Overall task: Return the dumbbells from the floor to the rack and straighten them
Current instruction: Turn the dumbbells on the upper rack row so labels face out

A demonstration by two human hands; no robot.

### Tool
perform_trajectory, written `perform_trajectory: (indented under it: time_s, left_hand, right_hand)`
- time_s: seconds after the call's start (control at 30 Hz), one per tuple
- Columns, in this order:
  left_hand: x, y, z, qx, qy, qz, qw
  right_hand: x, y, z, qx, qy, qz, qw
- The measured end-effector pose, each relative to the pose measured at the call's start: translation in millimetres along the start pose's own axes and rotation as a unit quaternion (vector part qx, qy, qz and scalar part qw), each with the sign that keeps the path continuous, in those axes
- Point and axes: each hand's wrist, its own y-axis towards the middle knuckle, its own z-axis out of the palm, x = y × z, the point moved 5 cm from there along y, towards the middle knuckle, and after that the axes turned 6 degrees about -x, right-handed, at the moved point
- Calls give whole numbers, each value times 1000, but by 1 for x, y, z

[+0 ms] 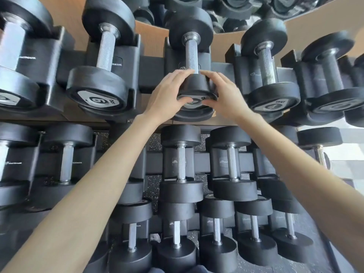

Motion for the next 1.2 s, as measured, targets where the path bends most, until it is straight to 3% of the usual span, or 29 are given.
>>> perform_trajectory:
  time_s: [0.07, 0.13, 0.4, 0.6, 0.73, 0.93, 1.03, 1.2]
  left_hand:
    - [-4, -1, 1, -19, -21, -11, 1000]
    - [-6, -3, 1, -36, -38, -27, 998]
    - [9, -19, -2, -86, -124, -73, 986]
    - [40, -38, 14, -86, -191, -193, 959]
    - [50, -37, 25, -33, -214, -228, 949]
    - [55, -31, 18, 44, -144, -216, 965]
    - [43, -25, 2, 20, -92, -158, 983]
    - [12, -5, -8, 2, -43, -76, 996]
  right_hand:
    - [-15, -10, 12, -22, 162, 88, 983]
    - [-27, -17, 23, -36, 219, 142, 965]
    - [-16, 0, 17, -14, 79, 67, 995]
    - [25, 19, -3, 39, -157, -75, 984]
    - [33, 17, -5, 45, -192, -57, 979]
    - [35, 12, -1, 24, -187, -8, 982]
    - [26, 5, 3, -4, -150, 6, 989]
    - [-5, -11, 4, -44, 78, 132, 987]
